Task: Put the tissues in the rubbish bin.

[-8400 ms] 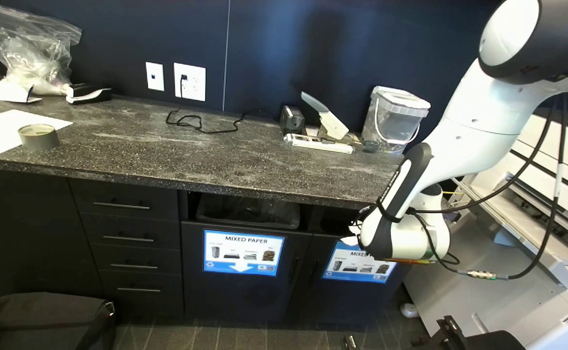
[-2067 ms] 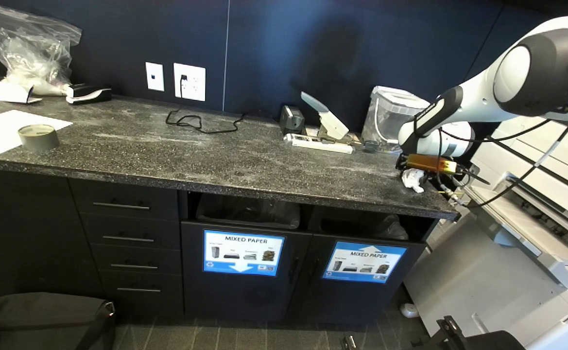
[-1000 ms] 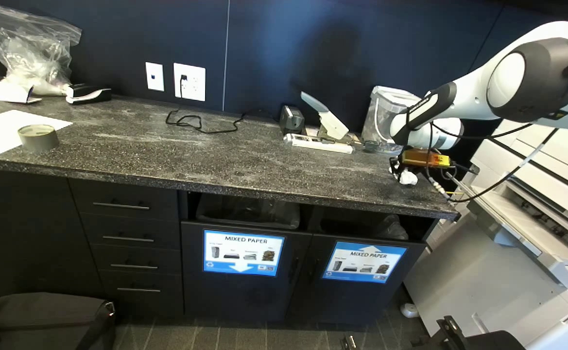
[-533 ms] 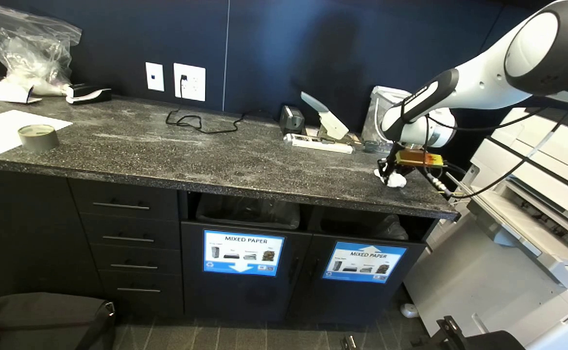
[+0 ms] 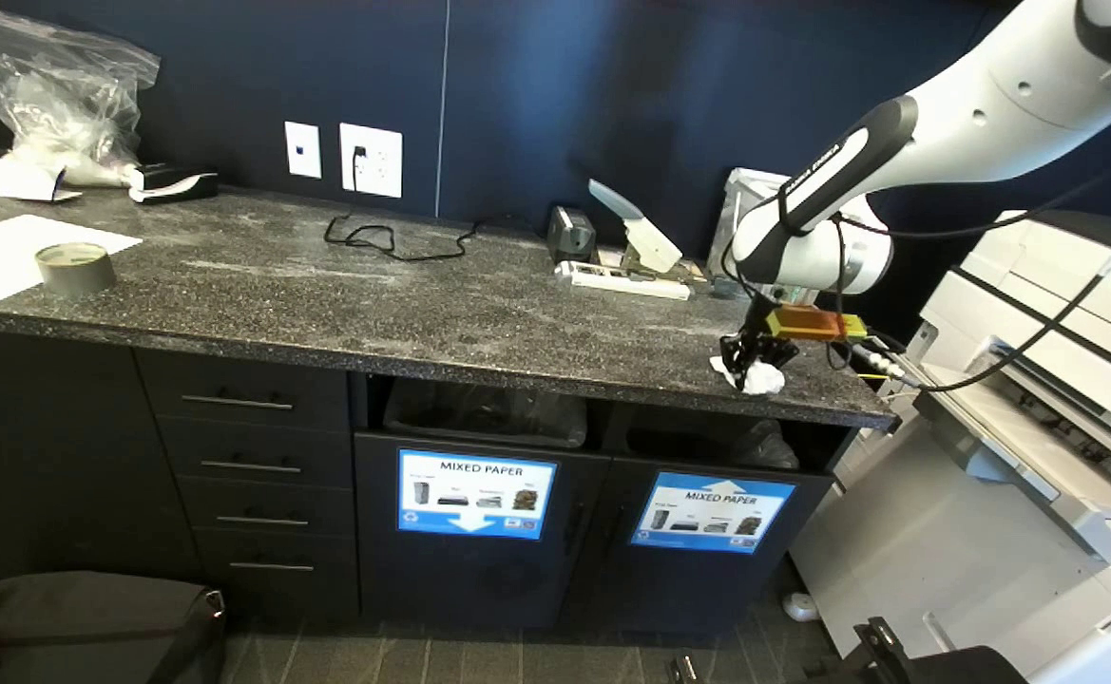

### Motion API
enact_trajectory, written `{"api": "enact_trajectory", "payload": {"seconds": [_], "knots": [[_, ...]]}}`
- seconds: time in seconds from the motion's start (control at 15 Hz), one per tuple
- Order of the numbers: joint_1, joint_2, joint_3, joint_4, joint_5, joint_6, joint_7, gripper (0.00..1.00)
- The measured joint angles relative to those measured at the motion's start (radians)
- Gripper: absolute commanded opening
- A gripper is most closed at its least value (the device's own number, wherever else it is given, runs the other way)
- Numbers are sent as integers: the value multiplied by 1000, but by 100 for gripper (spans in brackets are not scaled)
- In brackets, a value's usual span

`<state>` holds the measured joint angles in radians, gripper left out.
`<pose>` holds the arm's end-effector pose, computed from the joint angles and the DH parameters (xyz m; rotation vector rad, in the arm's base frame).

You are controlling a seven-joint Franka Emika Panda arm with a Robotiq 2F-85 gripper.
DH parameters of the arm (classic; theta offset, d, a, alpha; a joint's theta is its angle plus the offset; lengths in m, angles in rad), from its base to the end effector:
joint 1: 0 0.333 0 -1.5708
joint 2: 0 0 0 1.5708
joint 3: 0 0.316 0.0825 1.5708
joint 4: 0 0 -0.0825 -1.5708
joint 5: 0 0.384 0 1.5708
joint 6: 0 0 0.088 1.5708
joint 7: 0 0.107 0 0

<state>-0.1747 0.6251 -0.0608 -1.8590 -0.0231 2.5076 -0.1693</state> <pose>0.6252 -0.1477 0.1832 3.0878 -0.0554 0.0215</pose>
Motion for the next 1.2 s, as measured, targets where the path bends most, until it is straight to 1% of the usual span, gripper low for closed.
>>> {"api": "enact_trajectory", "payload": {"seconds": [0.27, 0.4, 0.53, 0.67, 0.87, 1.07, 1.2], "knots": [[11, -99, 28, -213, 0, 54, -12, 12], [20, -120, 39, -315, 0, 110, -12, 12], [35, -122, 45, -401, 0, 192, -7, 12], [55, -118, 45, -471, 0, 314, 21, 12], [76, -96, 43, -544, 2, 530, 81, 12], [97, -54, 26, -589, 4, 740, 124, 12], [115, -12, 6, -600, 14, 856, 144, 12]]}}
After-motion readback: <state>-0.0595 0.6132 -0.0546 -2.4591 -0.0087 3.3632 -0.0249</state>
